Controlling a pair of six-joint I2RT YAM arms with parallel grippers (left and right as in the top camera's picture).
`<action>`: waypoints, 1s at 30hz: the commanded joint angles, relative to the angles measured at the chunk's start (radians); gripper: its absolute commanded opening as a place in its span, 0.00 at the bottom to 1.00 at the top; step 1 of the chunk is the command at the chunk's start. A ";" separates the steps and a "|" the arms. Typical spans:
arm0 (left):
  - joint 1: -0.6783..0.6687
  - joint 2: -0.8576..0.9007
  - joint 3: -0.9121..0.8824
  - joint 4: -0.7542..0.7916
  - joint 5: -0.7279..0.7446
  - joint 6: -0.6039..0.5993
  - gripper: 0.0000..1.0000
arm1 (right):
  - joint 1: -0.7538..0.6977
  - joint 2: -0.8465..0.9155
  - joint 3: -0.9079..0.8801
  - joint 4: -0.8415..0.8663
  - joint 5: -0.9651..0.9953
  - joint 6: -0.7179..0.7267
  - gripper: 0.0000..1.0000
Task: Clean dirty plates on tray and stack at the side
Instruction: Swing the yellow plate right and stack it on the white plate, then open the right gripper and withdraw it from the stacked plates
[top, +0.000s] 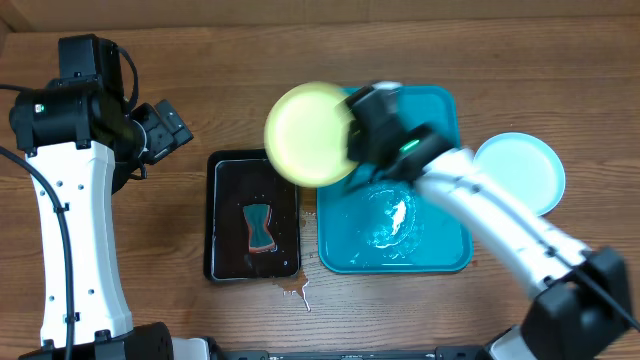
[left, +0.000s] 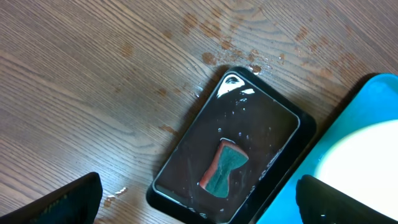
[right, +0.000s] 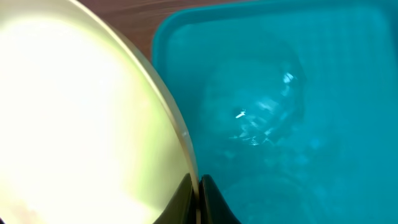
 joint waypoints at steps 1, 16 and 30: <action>0.003 0.005 0.012 0.002 -0.016 0.019 1.00 | -0.228 -0.119 0.040 -0.024 -0.381 0.048 0.03; 0.003 0.005 0.012 0.002 -0.016 0.019 1.00 | -1.078 0.016 -0.116 -0.274 -0.389 -0.114 0.04; 0.003 0.005 0.012 0.002 -0.016 0.019 1.00 | -1.073 0.000 -0.261 -0.157 -0.341 -0.129 0.31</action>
